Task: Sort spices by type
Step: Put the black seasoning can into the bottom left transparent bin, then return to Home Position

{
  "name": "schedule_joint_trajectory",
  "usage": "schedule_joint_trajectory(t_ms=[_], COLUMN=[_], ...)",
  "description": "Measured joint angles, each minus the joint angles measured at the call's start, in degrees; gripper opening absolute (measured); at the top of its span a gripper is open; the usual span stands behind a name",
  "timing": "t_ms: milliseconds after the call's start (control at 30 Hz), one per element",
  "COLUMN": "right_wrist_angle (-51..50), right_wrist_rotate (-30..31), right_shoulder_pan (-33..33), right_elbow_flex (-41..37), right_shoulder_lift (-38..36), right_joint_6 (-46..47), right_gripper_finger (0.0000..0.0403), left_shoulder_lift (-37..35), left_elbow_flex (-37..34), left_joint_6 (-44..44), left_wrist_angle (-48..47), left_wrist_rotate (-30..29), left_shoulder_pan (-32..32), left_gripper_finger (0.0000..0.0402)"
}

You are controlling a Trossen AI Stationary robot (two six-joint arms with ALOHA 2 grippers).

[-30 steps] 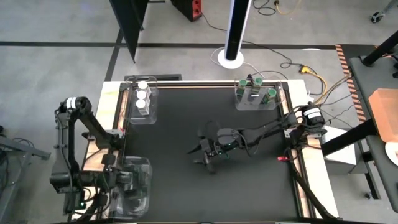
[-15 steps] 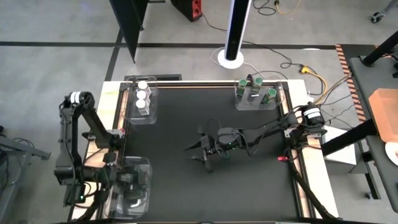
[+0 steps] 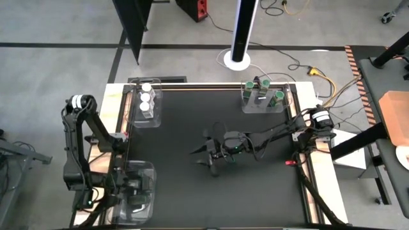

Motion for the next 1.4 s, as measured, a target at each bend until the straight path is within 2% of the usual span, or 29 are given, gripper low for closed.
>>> schedule_joint_trajectory(t_ms=[267,567,767,867,1200,1400], right_wrist_angle=[-0.64,-1.16,-1.16,-1.16,-1.15,-1.14], right_wrist_rotate=[0.9,0.94,0.95,1.0,2.46,2.46], right_shoulder_pan=[0.0,0.0,0.0,0.0,-0.01,0.0], right_elbow_flex=[0.0,0.0,0.0,0.0,0.0,0.0], right_shoulder_lift=[0.0,0.01,0.0,0.0,0.01,0.0], right_joint_6=[-0.36,-0.98,-0.95,-0.93,-0.63,-0.12], right_gripper_finger=[0.0178,0.0174,0.0178,0.0182,0.0185,0.0191], left_shoulder_lift=[0.22,0.92,2.47,3.22,2.93,2.93], left_elbow_flex=[-3.51,-3.93,-3.91,-3.88,-3.75,-0.98], left_joint_6=[1.63,2.93,1.93,1.79,0.01,0.19], left_wrist_angle=[5.65,6.34,6.72,6.82,6.24,1.74], left_wrist_rotate=[-0.16,0.06,1.32,1.49,2.9,3.01], left_shoulder_pan=[0.02,-0.09,-0.11,-0.11,-0.13,-0.13], left_gripper_finger=[0.0109,0.0109,0.0161,0.0171,0.0166,0.0167])
